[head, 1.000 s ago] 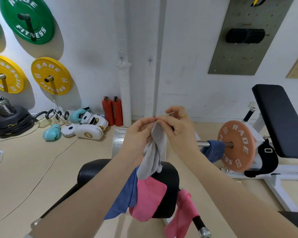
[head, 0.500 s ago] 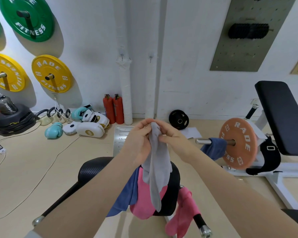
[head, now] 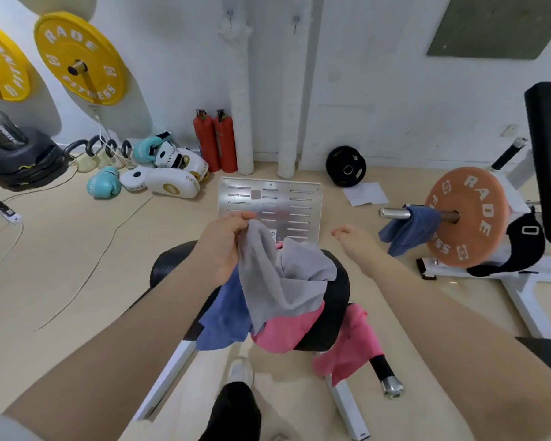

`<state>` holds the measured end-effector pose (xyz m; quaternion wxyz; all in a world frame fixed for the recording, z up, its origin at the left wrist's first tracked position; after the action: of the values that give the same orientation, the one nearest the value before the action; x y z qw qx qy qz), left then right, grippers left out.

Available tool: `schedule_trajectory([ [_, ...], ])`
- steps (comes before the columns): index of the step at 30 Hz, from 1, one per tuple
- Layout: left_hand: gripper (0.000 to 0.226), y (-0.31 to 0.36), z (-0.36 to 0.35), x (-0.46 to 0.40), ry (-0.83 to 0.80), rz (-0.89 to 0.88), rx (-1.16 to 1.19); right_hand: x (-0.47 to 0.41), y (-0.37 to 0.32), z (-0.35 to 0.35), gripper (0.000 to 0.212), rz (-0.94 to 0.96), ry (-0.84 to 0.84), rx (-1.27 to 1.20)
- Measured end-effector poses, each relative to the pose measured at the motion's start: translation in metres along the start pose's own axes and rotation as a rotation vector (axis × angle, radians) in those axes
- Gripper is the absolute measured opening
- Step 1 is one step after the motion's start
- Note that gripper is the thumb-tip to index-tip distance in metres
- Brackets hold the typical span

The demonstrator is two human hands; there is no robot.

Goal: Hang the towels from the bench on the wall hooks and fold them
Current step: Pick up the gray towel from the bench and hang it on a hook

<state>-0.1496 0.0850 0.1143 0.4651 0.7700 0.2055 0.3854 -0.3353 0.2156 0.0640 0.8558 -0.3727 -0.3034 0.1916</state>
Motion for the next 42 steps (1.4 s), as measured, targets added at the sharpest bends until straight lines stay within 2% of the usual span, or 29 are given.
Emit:
schedule_trajectory([
  [3,0.025,-0.003,0.010,-0.030,0.043,0.048,-0.018,-0.031,0.013,-0.020,0.026,-0.039,-0.047,0.128],
  [7,0.021,-0.008,0.019,-0.071,0.058,0.126,-0.060,-0.063,0.007,-0.040,0.037,-0.043,-0.130,0.266],
  [9,0.023,-0.006,0.021,-0.089,0.068,0.160,-0.060,-0.076,0.003,-0.051,0.029,-0.046,-0.214,0.278],
  [12,0.023,0.003,0.025,-0.109,0.104,0.237,-0.021,-0.095,0.007,-0.067,0.045,-0.162,-0.276,0.287],
  [14,0.021,0.007,0.030,-0.120,0.128,0.306,-0.054,-0.102,0.010,-0.073,0.031,-0.175,-0.341,0.311],
  [17,0.022,0.010,0.037,-0.134,0.176,0.388,-0.240,-0.106,0.004,-0.073,0.013,-0.156,-0.426,0.259],
  [20,0.028,0.010,0.035,-0.138,0.108,0.409,-0.601,-0.105,-0.008,-0.063,0.015,-0.205,-0.428,0.264],
  [21,0.028,0.009,0.032,-0.135,0.055,0.408,-0.700,-0.103,-0.012,-0.058,0.019,-0.205,-0.411,0.212],
  [23,0.026,0.004,0.023,-0.126,-0.075,0.366,-0.806,-0.091,-0.021,-0.042,0.026,-0.175,-0.329,-0.176],
  [24,0.029,-0.001,0.018,-0.122,-0.136,0.327,-0.835,-0.082,-0.024,-0.033,0.038,-0.154,-0.315,-0.356],
  [26,0.054,-0.008,0.007,-0.111,-0.230,0.254,-0.911,-0.062,-0.024,-0.016,0.053,-0.103,-0.367,-0.542],
  [28,0.079,-0.011,-0.005,-0.098,-0.334,0.192,-0.963,-0.047,-0.029,-0.006,0.042,-0.056,-0.439,-0.688],
  [30,0.091,-0.013,-0.017,-0.080,-0.472,0.120,-0.954,-0.027,-0.037,0.004,0.026,-0.022,-0.514,-0.802],
  [31,0.087,-0.014,-0.022,-0.071,-0.507,0.053,-0.958,-0.017,-0.040,0.008,0.024,-0.005,-0.538,-0.847],
  [32,0.072,-0.015,-0.026,-0.061,-0.519,-0.038,-0.968,-0.006,-0.042,0.013,0.023,0.020,-0.570,-0.877],
  [34,0.012,-0.014,-0.031,-0.043,-0.482,-0.185,-0.959,0.014,-0.043,0.023,0.024,0.079,-0.618,-0.910],
  [35,0.014,-0.012,-0.032,-0.034,-0.465,-0.223,-0.899,0.024,-0.043,0.027,0.022,0.093,-0.601,-0.935],
  [36,0.029,-0.010,-0.032,-0.025,-0.446,-0.233,-0.834,0.031,-0.041,0.031,0.019,0.075,-0.545,-0.963],
  [38,0.035,-0.006,-0.032,-0.006,-0.404,-0.175,-0.616,0.043,-0.035,0.037,0.016,0.035,-0.369,-0.907],
  [40,0.034,-0.002,-0.032,0.010,-0.403,-0.090,-0.369,0.056,-0.028,0.040,0.025,0.073,-0.258,-0.639],
  [42,0.039,0.003,-0.034,0.026,-0.410,-0.016,-0.213,0.072,-0.028,0.039,0.045,0.199,-0.171,-0.348],
])
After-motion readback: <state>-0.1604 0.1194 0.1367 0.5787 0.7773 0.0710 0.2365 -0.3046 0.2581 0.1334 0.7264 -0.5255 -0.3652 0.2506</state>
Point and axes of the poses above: each hand's wrist, its own x-axis away from the middle knuckle, its own z-axis out of the back of the hand, y = z × x, the point moved 1 cm from there along -x, towards the middle knuckle, and after that the axes turned 2 degrees about z, right-handed, at the moved point
